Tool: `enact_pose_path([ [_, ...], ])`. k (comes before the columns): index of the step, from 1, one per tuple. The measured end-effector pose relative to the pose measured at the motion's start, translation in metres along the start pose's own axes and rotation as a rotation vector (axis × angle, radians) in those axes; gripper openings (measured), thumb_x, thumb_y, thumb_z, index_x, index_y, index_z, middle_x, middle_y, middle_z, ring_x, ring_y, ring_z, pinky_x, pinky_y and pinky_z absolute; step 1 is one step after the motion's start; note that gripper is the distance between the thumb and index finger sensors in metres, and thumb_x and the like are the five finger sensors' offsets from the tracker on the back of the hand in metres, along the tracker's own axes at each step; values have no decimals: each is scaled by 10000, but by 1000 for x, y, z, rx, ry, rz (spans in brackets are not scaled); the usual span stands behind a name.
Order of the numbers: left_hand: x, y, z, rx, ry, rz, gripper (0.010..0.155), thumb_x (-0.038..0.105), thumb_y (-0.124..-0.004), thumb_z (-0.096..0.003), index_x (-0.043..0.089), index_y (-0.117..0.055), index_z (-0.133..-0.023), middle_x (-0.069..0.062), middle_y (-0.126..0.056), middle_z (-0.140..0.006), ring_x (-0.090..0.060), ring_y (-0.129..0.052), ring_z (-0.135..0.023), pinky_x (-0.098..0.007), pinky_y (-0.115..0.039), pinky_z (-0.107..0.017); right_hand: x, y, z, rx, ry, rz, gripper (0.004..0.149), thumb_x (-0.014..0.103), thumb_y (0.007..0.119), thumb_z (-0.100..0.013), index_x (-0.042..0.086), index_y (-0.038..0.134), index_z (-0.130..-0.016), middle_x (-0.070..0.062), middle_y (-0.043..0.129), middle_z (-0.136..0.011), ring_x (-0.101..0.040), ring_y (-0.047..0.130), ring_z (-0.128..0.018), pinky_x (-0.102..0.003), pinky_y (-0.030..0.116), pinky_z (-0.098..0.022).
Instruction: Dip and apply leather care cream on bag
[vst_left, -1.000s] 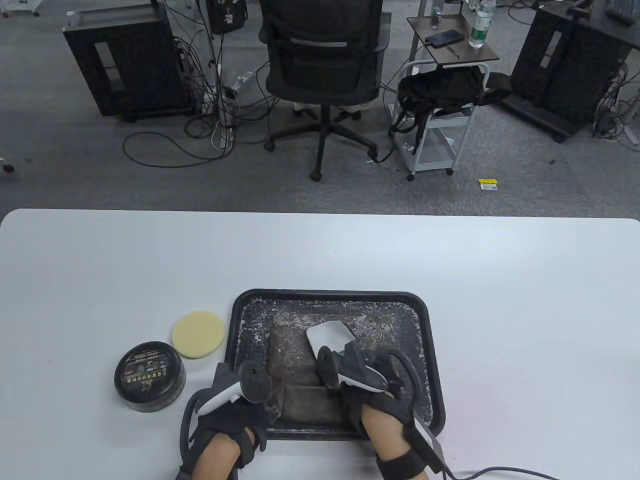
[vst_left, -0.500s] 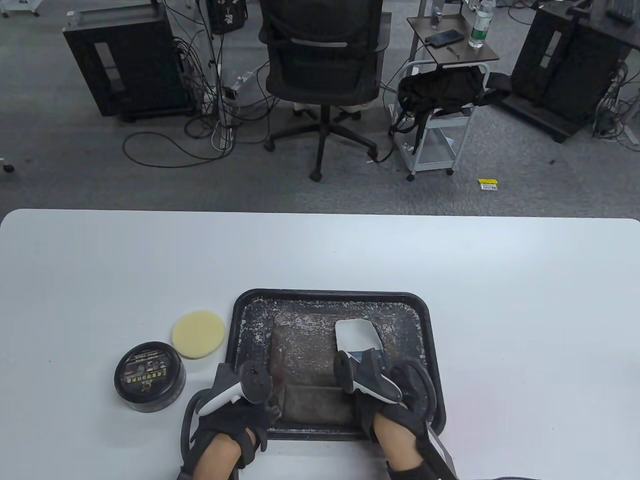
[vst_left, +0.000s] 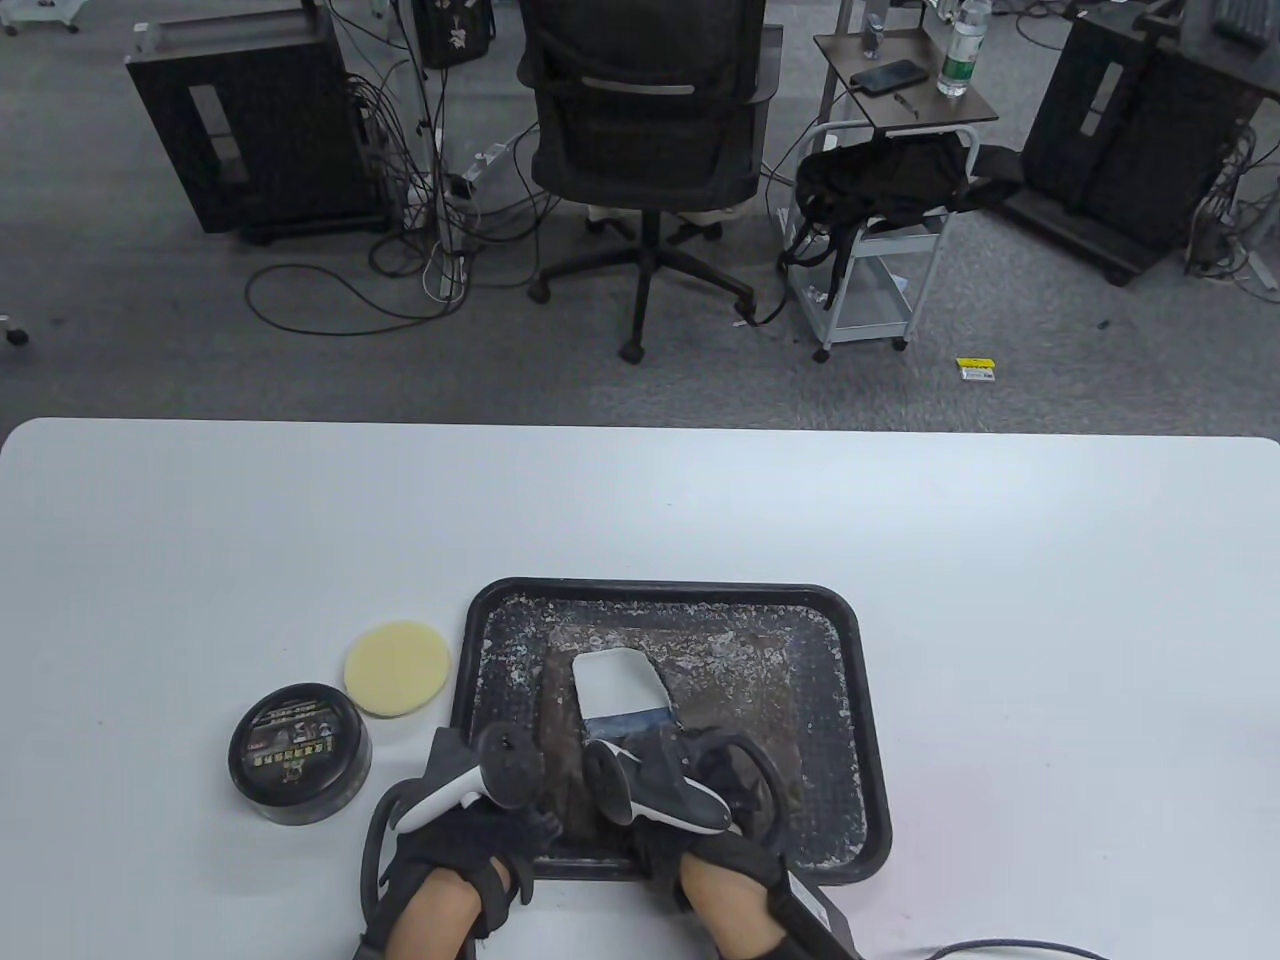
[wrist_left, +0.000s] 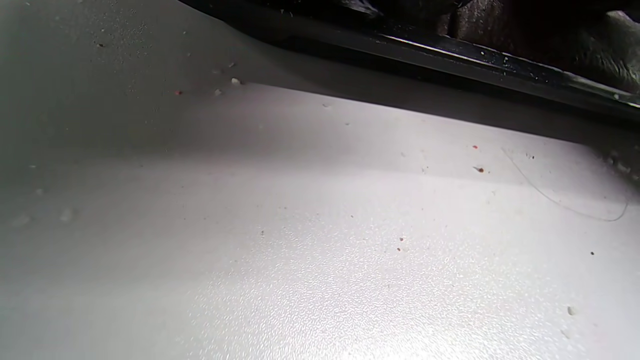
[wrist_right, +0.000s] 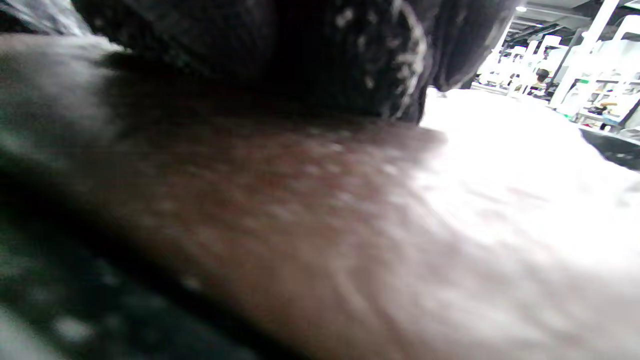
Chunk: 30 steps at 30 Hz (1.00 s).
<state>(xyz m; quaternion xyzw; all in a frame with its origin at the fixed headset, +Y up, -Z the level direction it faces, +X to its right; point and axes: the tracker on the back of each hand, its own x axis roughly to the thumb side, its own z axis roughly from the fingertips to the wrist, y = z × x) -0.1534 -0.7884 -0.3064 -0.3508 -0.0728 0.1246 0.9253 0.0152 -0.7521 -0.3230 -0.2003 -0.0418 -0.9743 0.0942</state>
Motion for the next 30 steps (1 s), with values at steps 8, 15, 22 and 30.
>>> enact_pose_path([
  [8, 0, -1, 0, 0, 0, -4, 699, 545, -535, -599, 276, -141, -1110, -52, 3, -1155, -333, -72, -1084, -580, -42, -742, 19, -3, 2, -39, -57, -13, 544, 223, 752, -379, 170, 739, -920, -193, 810, -895, -415, 900, -788, -557, 722, -620],
  [15, 0, -1, 0, -6, 2, -8, 703, 543, -535, -599, 258, -133, -1100, -46, 10, -1152, -327, -65, -1083, -575, -37, -742, 30, -7, 7, -61, -164, -88, 544, 218, 757, -378, 182, 743, -921, -178, 799, -912, -421, 880, -807, -564, 699, -636],
  [22, 1, -2, 0, -7, 0, -9, 702, 547, -536, -599, 271, -132, -1101, -44, 15, -1151, -326, -60, -1083, -574, -32, -741, 22, -10, 9, -23, -194, -108, 535, 214, 758, -376, 224, 757, -910, -137, 798, -930, -408, 864, -824, -563, 688, -641],
  [30, 0, -3, 0, -4, -1, -7, 701, 545, -535, -599, 272, -133, -1104, -45, 13, -1151, -327, -61, -1082, -574, -33, -740, -7, -6, 10, 104, -63, -97, 523, 210, 759, -372, 246, 779, -893, -110, 793, -937, -396, 848, -840, -563, 676, -644],
])
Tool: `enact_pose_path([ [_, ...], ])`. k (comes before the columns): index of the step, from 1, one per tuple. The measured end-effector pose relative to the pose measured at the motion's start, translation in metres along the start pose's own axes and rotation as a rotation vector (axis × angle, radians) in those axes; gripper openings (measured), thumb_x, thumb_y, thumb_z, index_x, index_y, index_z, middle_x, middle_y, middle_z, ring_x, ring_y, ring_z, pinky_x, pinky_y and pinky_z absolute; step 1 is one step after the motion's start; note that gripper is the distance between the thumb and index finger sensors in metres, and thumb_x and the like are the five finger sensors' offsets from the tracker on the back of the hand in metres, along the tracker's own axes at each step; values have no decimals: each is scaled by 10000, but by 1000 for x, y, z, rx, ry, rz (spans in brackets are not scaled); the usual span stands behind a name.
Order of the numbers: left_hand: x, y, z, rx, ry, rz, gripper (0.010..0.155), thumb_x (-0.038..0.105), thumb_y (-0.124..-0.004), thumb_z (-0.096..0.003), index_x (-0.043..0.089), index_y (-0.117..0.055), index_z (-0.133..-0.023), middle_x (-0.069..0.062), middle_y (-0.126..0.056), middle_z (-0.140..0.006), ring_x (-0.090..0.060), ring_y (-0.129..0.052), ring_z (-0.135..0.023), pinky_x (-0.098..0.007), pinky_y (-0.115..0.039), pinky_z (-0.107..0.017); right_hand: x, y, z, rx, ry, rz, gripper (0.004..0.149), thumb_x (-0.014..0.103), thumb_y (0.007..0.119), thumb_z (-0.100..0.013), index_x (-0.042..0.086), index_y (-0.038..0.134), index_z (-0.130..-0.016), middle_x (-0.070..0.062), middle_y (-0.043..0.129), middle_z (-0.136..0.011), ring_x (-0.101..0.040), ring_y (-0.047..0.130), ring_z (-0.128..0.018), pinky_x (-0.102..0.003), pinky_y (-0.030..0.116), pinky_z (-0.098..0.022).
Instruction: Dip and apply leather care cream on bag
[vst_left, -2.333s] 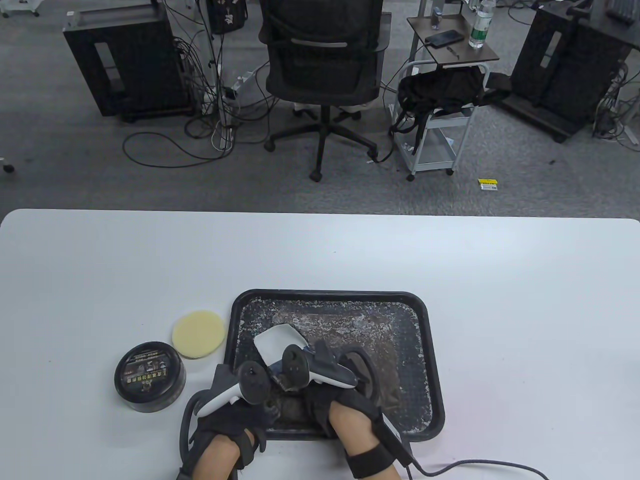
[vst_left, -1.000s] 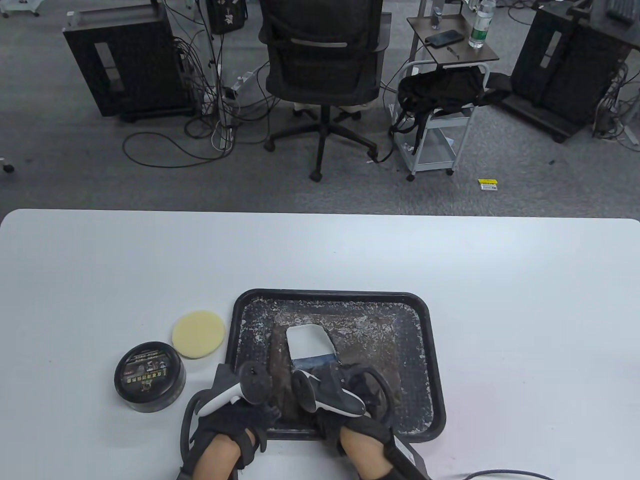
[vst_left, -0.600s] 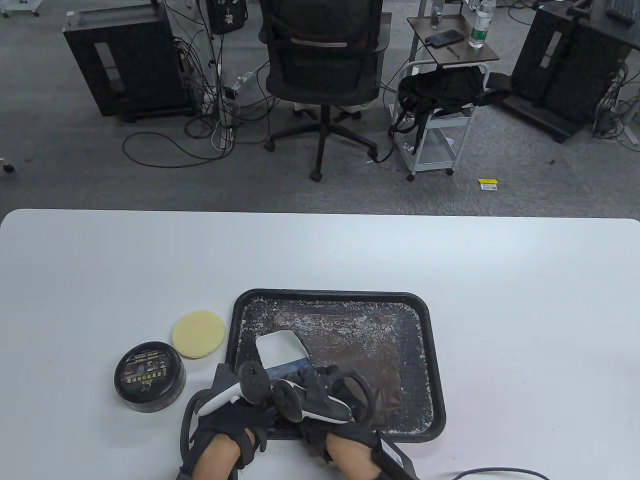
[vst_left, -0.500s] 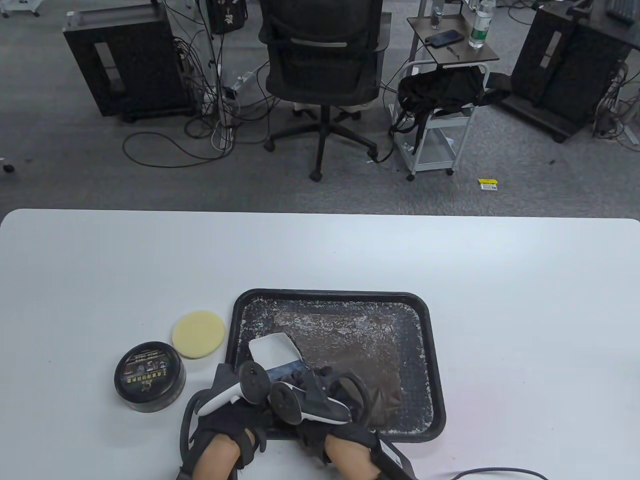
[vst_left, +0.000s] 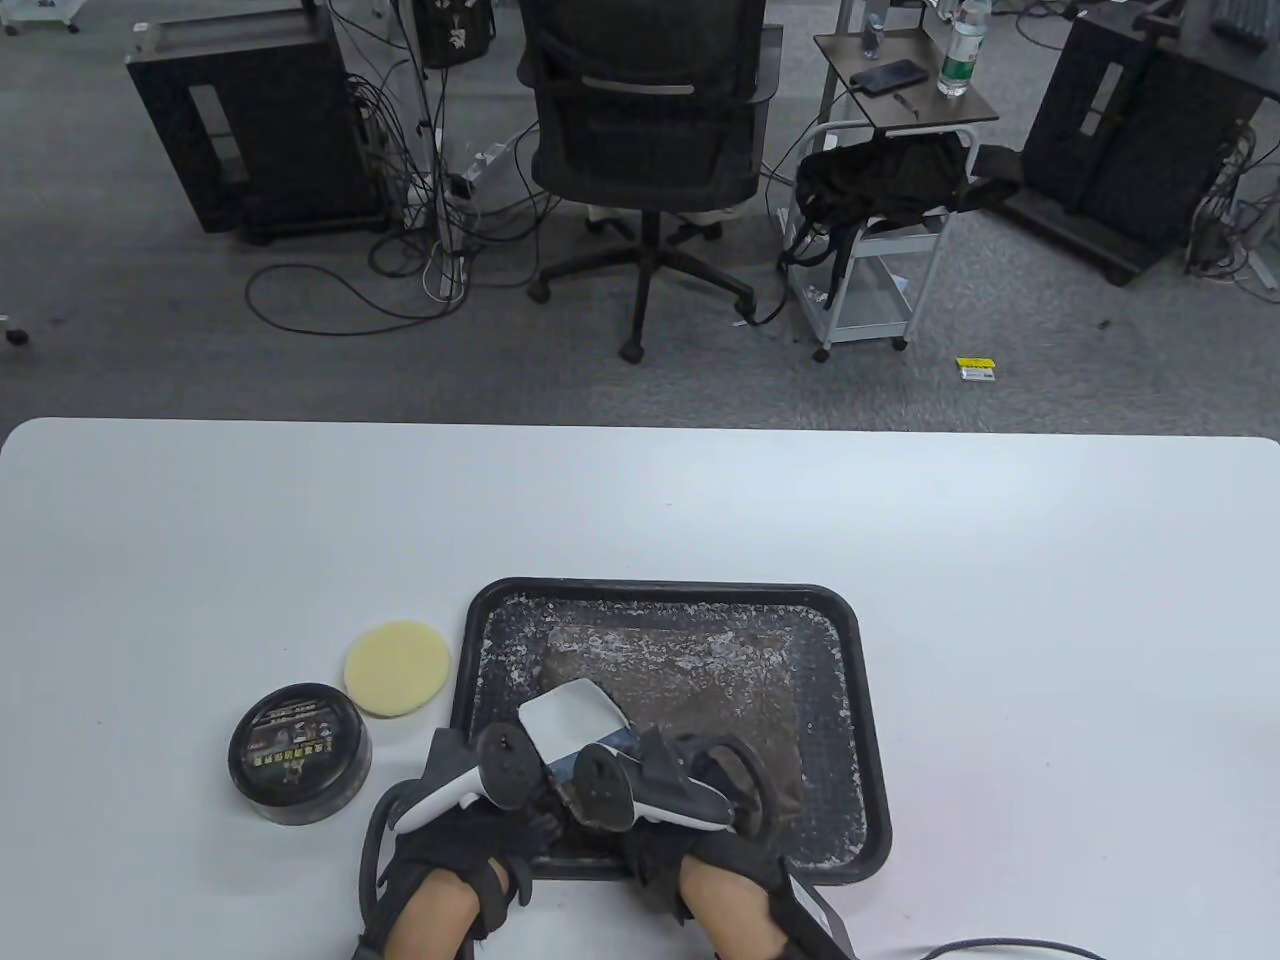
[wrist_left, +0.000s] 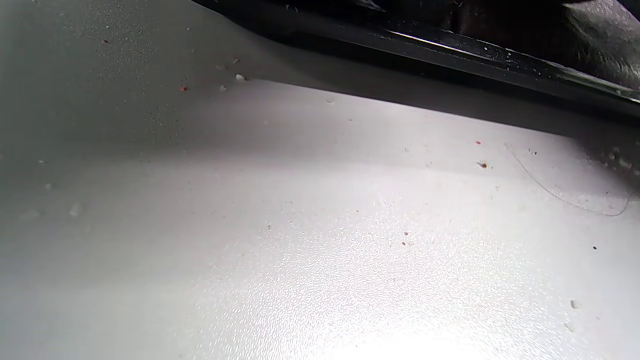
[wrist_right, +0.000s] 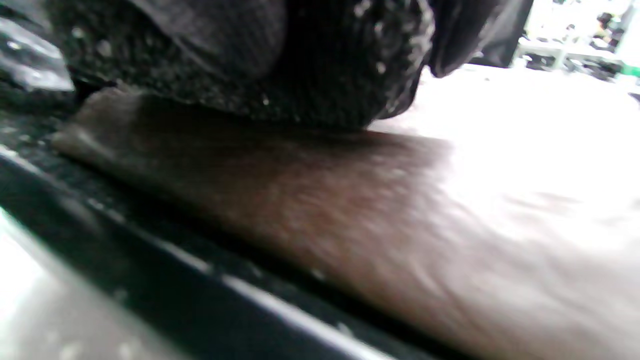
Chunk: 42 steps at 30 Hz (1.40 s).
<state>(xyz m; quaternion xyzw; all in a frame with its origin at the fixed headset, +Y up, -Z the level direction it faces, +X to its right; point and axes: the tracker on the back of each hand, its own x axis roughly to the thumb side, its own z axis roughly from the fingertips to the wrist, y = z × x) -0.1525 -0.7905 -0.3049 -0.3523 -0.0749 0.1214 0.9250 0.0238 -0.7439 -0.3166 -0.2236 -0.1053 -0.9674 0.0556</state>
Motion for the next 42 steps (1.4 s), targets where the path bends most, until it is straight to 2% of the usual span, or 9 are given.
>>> enact_pose_path([
  [10, 0, 0, 0, 0, 0, -1, 702, 546, -533, -599, 274, -129, -1103, -44, 17, -1151, -328, -58, -1082, -575, -32, -740, -42, 1, 8, 120, 224, 39, 522, 206, 754, -375, 242, 778, -895, -114, 787, -942, -398, 837, -847, -563, 668, -647],
  [16, 0, 0, 0, 1, 3, -5, 706, 548, -533, -598, 274, -121, -1103, -46, 23, -1149, -328, -55, -1081, -576, -27, -738, -59, 3, 12, 128, 276, 7, 523, 206, 752, -377, 231, 775, -899, -120, 781, -941, -403, 832, -846, -565, 667, -645],
  [20, 0, 0, 0, 0, 4, -5, 706, 549, -532, -598, 276, -121, -1102, -43, 23, -1149, -326, -53, -1081, -575, -27, -739, -52, 4, 12, 101, 229, 44, 527, 205, 756, -374, 209, 778, -901, -146, 792, -928, -410, 850, -830, -562, 677, -641],
  [37, 0, -1, 0, 2, 6, -5, 705, 548, -532, -598, 277, -119, -1102, -41, 26, -1148, -324, -52, -1081, -574, -25, -738, 14, 1, 5, -58, -100, -94, 528, 208, 758, -375, 214, 778, -902, -143, 790, -932, -414, 843, -835, -565, 671, -646],
  [42, 0, -1, 1, 1, 6, -5, 706, 546, -533, -599, 273, -117, -1101, -39, 28, -1147, -322, -52, -1080, -571, -24, -738, 18, 1, 6, -61, -124, -101, 528, 206, 759, -375, 213, 777, -903, -144, 788, -933, -420, 842, -832, -570, 669, -645],
])
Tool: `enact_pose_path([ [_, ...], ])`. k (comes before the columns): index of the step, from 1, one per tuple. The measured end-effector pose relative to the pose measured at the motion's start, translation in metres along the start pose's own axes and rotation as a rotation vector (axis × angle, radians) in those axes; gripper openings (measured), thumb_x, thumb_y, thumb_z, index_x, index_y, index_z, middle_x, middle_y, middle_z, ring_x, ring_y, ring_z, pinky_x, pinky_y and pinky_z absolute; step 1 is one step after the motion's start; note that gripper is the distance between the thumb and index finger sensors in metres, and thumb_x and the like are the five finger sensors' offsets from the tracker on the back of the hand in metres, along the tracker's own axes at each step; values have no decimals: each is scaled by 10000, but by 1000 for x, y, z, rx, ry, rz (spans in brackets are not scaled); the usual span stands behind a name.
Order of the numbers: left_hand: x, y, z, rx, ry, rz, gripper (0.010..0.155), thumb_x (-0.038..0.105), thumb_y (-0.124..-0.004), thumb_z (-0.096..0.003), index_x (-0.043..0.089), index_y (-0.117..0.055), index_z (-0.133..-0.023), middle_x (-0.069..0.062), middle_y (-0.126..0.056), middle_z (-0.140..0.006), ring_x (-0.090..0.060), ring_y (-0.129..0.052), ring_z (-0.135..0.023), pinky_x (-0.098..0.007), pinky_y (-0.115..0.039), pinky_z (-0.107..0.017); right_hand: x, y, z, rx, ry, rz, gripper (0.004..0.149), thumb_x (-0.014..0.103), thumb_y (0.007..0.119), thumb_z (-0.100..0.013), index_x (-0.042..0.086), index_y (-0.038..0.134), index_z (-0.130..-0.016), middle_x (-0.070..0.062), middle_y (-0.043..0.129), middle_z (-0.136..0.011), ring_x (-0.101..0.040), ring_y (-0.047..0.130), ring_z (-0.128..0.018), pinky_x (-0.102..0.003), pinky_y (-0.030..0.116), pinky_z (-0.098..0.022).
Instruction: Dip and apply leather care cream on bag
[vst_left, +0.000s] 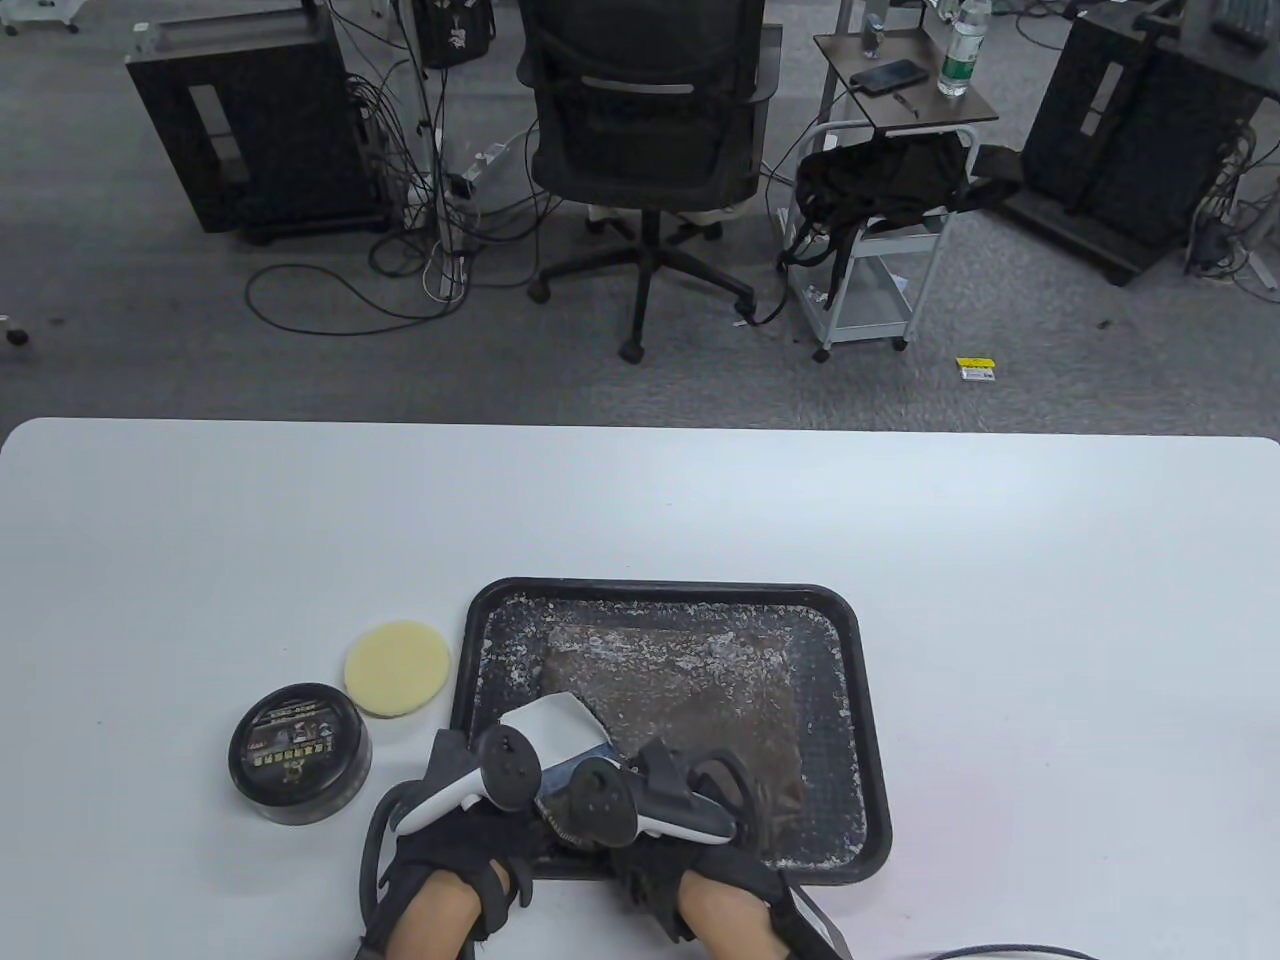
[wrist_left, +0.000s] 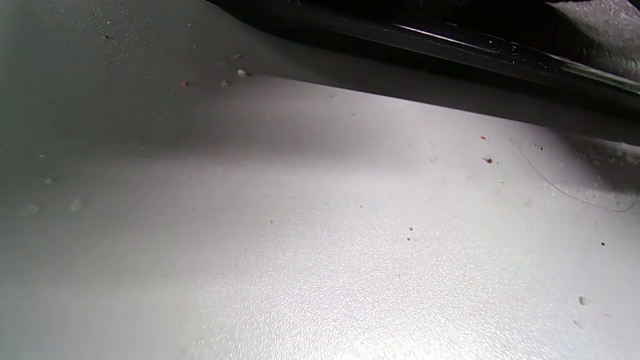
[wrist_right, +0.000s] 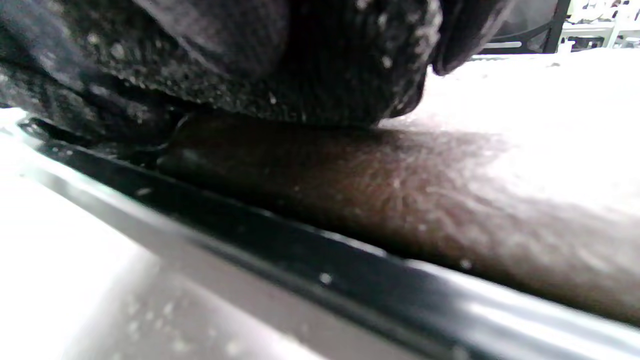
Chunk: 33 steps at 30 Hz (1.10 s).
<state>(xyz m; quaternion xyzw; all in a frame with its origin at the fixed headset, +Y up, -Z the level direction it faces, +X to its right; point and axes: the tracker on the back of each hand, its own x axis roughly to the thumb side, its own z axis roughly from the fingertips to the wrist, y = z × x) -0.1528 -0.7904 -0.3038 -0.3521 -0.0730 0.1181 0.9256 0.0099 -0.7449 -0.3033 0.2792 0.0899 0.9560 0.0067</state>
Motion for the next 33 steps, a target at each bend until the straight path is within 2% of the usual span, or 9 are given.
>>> enact_pose_path([
  [13, 0, 0, -1, 5, 0, 1, 704, 548, -534, -599, 281, -120, -1101, -34, 30, -1146, -318, -52, -1079, -569, -21, -737, -11, -3, 5, 63, 40, 33, 515, 204, 765, -369, 235, 805, -881, -110, 797, -935, -405, 836, -842, -566, 669, -643],
  [17, 0, 0, -1, 7, -2, 3, 702, 547, -533, -599, 282, -121, -1103, -35, 26, -1148, -317, -53, -1080, -568, -23, -739, -20, -5, 10, 121, 71, 2, 514, 202, 764, -370, 242, 805, -881, -98, 783, -945, -404, 813, -856, -569, 654, -650],
  [31, 0, 0, -1, 7, 2, -1, 701, 548, -533, -599, 285, -124, -1103, -34, 24, -1149, -317, -57, -1082, -569, -28, -740, -59, -14, 29, 263, 250, 3, 502, 177, 763, -364, 232, 838, -857, -83, 783, -949, -414, 778, -876, -583, 621, -658],
  [33, 0, 0, -1, 7, 2, -2, 700, 549, -531, -599, 285, -123, -1103, -33, 23, -1149, -317, -58, -1082, -568, -28, -741, -66, -15, 32, 281, 278, -9, 499, 173, 762, -364, 231, 842, -854, -79, 779, -951, -379, 759, -895, -585, 610, -664],
])
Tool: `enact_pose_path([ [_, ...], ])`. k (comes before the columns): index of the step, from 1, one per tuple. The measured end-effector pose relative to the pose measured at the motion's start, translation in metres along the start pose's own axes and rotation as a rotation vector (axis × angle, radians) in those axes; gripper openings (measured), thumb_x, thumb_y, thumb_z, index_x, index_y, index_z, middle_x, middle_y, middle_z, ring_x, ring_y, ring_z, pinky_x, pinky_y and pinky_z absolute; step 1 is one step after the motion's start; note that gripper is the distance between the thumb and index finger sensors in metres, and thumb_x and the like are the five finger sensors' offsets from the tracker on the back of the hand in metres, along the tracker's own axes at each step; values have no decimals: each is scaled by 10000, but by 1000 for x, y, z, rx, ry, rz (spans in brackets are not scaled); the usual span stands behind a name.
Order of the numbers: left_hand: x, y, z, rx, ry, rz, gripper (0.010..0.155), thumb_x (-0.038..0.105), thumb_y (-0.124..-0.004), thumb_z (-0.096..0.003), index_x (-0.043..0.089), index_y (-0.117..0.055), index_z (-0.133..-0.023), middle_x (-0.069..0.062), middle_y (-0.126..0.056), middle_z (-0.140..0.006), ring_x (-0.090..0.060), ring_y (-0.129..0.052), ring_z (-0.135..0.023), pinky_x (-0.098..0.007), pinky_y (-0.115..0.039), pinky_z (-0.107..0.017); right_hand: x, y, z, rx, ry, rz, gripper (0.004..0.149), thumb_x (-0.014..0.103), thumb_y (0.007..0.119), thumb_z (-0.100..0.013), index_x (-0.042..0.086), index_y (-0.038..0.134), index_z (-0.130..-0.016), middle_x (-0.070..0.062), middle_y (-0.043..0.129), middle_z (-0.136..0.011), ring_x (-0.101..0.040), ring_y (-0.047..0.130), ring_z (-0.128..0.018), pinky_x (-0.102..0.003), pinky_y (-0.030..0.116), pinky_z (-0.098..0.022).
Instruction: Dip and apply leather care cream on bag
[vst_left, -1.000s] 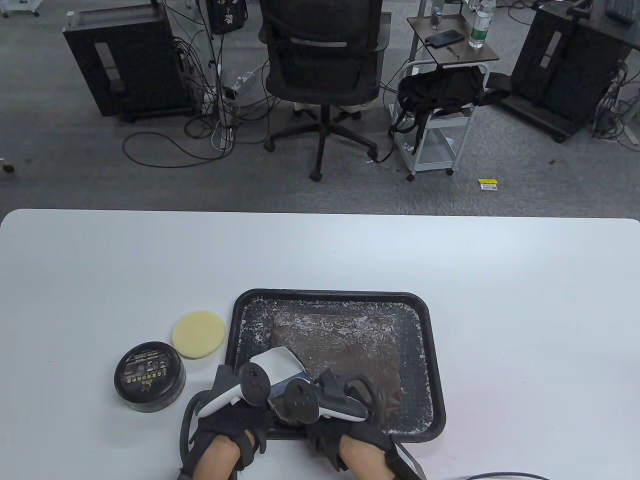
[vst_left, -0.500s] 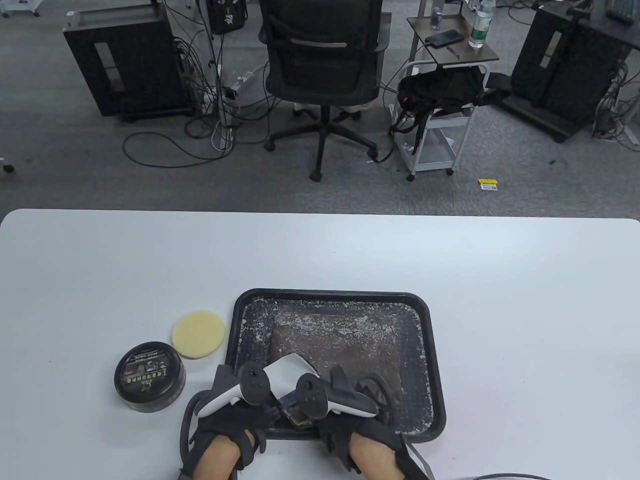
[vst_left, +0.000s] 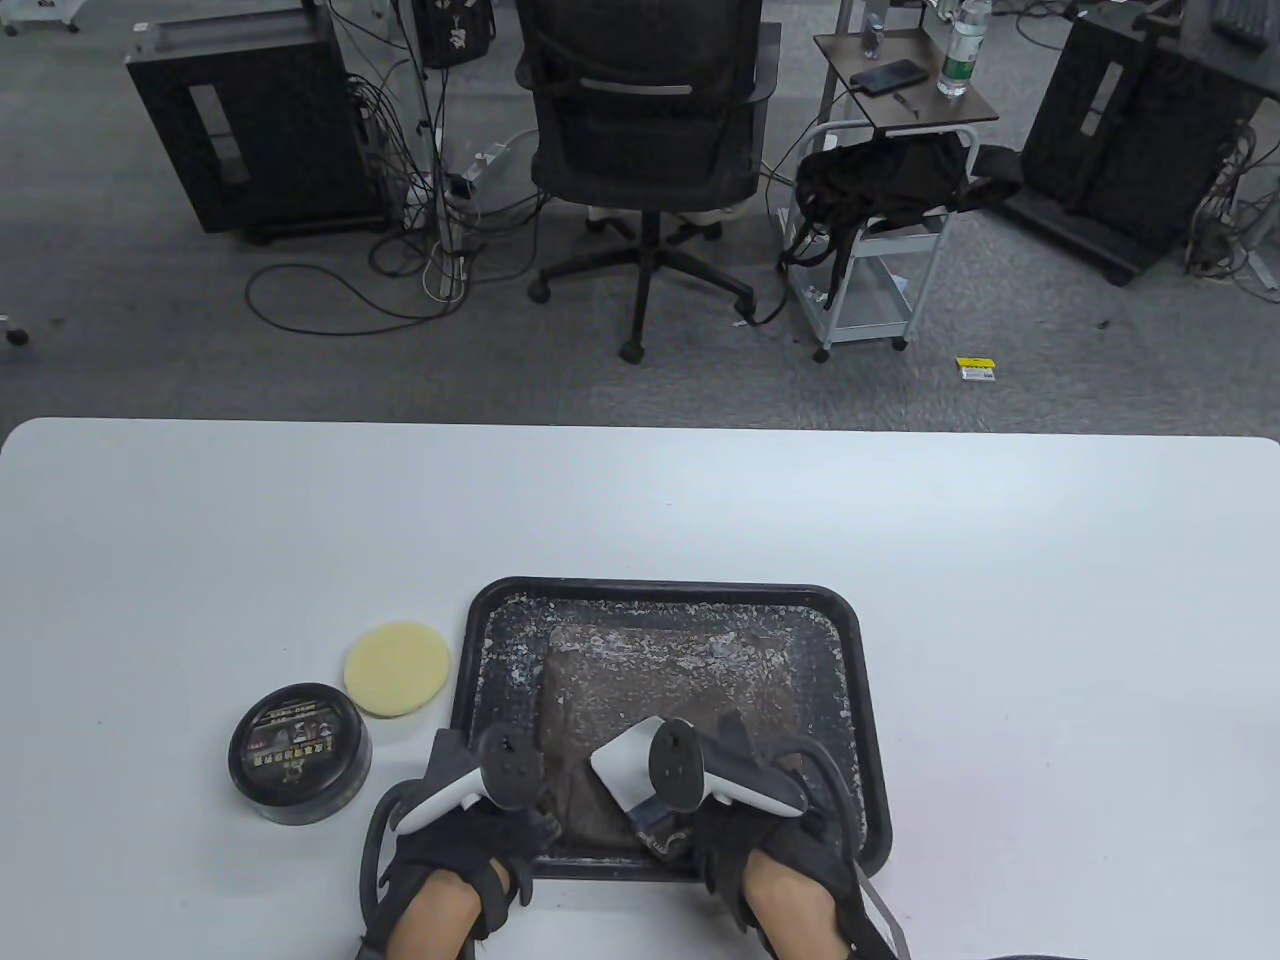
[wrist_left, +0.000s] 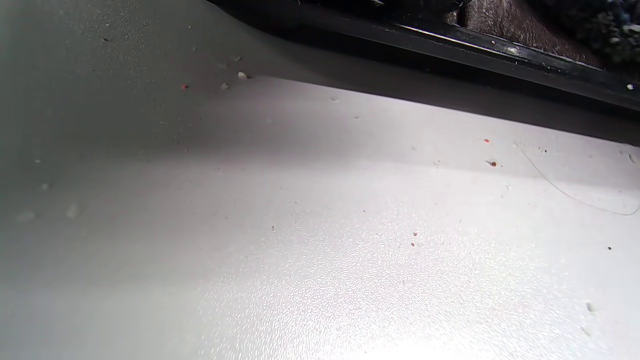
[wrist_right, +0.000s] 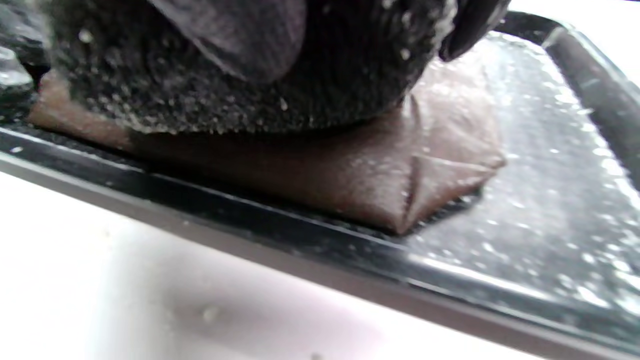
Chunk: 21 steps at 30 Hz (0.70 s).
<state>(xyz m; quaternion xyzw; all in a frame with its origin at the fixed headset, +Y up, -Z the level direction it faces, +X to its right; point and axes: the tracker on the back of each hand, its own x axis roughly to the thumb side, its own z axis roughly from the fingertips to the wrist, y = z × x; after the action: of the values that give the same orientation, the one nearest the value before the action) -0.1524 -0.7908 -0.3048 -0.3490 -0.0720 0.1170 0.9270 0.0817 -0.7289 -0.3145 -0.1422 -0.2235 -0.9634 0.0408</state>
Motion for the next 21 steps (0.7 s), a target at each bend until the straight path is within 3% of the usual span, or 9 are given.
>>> enact_pose_path([
  [21, 0, 0, 0, 1, 2, -3, 701, 548, -532, -599, 285, -123, -1104, -35, 25, -1148, -317, -57, -1081, -569, -29, -741, -45, -8, 12, 10, 150, -91, 481, 153, 768, -354, 219, 891, -815, -78, 804, -940, -392, 759, -897, -596, 590, -671],
])
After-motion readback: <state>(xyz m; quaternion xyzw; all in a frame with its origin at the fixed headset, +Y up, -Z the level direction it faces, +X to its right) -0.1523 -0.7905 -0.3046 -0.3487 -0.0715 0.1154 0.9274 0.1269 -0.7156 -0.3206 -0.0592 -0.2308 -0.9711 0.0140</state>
